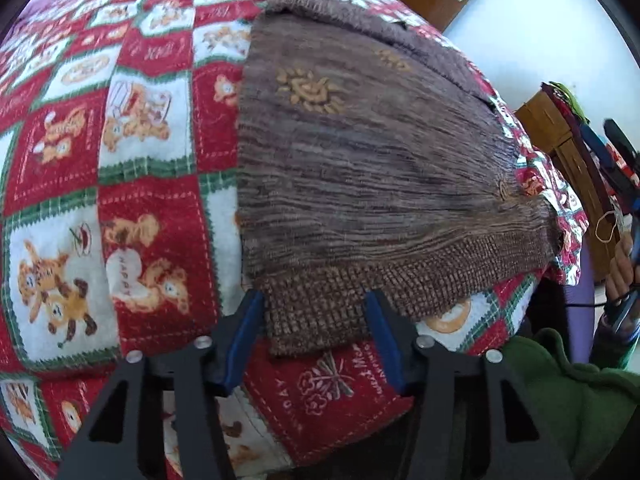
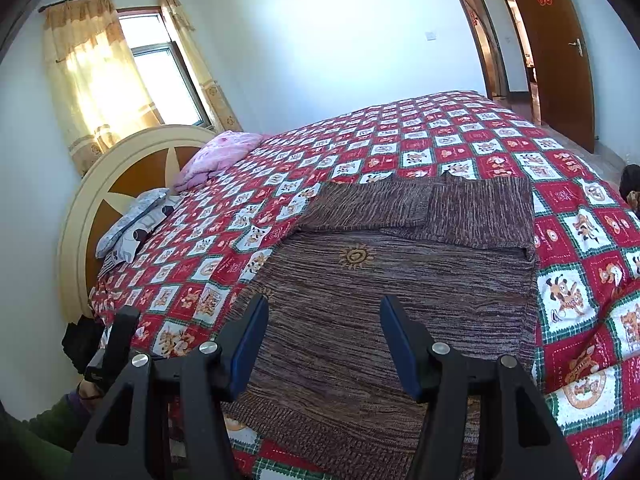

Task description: Fold small clothes

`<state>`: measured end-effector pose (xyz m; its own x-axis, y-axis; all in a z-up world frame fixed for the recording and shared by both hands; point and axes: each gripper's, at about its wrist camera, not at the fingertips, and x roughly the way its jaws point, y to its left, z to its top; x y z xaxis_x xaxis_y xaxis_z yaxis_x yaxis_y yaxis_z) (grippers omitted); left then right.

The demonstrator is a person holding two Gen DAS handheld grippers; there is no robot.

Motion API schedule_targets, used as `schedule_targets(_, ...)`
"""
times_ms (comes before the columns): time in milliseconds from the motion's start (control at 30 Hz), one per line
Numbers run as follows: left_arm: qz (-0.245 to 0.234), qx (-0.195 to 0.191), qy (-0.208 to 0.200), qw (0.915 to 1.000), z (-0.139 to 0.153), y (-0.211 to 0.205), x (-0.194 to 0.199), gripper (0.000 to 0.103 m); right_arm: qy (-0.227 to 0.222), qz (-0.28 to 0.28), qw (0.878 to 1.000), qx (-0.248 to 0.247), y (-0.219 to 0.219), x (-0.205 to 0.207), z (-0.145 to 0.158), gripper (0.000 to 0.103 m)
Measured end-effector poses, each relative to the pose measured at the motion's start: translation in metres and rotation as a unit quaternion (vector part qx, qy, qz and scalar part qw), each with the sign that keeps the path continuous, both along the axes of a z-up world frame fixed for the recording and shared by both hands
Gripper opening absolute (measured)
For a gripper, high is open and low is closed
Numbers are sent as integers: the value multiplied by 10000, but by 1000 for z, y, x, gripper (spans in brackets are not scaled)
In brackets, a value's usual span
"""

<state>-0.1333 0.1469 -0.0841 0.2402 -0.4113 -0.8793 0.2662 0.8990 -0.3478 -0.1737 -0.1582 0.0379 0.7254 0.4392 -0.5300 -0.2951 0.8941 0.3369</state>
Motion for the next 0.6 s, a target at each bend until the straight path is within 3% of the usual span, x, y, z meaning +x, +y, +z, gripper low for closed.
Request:
schedule_targets(167,231,-282,242,9990,-2,3,-2,35,99,-163,9996,199,-8,4,-6,59)
schedule_targets(233,230,-369,217,9988,1,-2,-3,12,149,-171,9994,271,-10,7,-9,60)
schedule_targets(333,246,-46,-41,9997,9,-18,-1,10,222,-176,9991,319,-10,11,-15,59)
schedule_targets(600,-74,-682,-663,9954,59,-59,44,10,437,-360,9971,503,-19,22,-32,60)
